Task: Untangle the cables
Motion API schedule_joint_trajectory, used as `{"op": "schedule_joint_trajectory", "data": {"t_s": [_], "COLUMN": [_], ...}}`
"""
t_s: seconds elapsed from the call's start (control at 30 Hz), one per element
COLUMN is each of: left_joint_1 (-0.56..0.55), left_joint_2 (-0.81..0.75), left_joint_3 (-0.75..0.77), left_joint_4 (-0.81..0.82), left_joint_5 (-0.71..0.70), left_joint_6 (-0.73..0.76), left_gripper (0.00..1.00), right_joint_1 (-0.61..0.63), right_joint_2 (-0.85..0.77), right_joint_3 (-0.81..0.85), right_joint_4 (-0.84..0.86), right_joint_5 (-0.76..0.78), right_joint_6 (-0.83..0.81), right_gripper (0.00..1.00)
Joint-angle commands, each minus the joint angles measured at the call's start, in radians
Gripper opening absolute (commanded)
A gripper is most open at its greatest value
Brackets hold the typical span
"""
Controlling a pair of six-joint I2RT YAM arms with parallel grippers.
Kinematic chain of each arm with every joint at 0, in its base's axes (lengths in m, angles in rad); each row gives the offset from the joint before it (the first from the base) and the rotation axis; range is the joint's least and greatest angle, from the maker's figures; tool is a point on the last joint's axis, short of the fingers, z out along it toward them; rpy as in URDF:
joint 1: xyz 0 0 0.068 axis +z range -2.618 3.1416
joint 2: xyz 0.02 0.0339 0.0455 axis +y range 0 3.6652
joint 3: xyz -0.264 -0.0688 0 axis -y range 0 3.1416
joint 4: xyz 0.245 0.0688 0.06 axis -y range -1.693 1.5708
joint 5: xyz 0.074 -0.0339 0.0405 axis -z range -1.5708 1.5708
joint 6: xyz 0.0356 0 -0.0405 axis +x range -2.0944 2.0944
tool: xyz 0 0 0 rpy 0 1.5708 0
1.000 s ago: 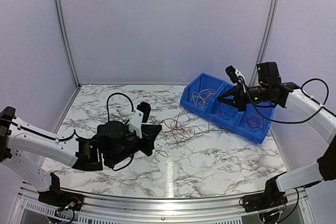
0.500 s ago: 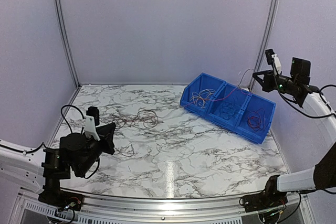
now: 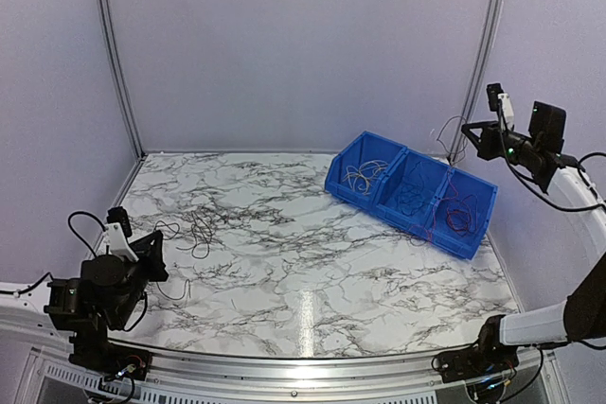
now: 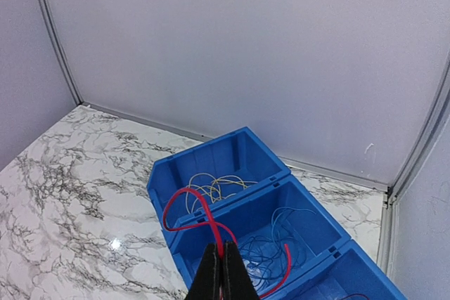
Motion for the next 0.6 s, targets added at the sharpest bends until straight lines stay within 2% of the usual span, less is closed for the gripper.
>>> {"op": "schedule_joint_trajectory", "data": {"t_s": [0.0, 0.27, 0.57], "left_joint_1": [0.006, 0.006, 0.006], "left_joint_2": [0.102, 0.423, 0.697], "left_joint_3": [-0.005, 0.076, 0.173], "left_joint_4": [0.038, 0.171, 0.269], "left_joint_5": [0.089, 0.21, 0.316], "left_joint_6": [-0.014, -0.01, -0.005], "left_gripper": [0.0, 0.0, 0.0], "right_joint_1": [-0.007, -0.007, -0.009], "right_joint_2": [-0.02, -0.039, 0.0], "right_joint_3": [0.037, 0.158, 0.324], "right_joint_4": [0.017, -0.081, -0.143], "right_joint_5": [-0.066, -0.007, 0.192], "right_joint_6": [-0.001, -0.068, -0.138], "right_gripper": [0.0, 0.0, 0.0]}}
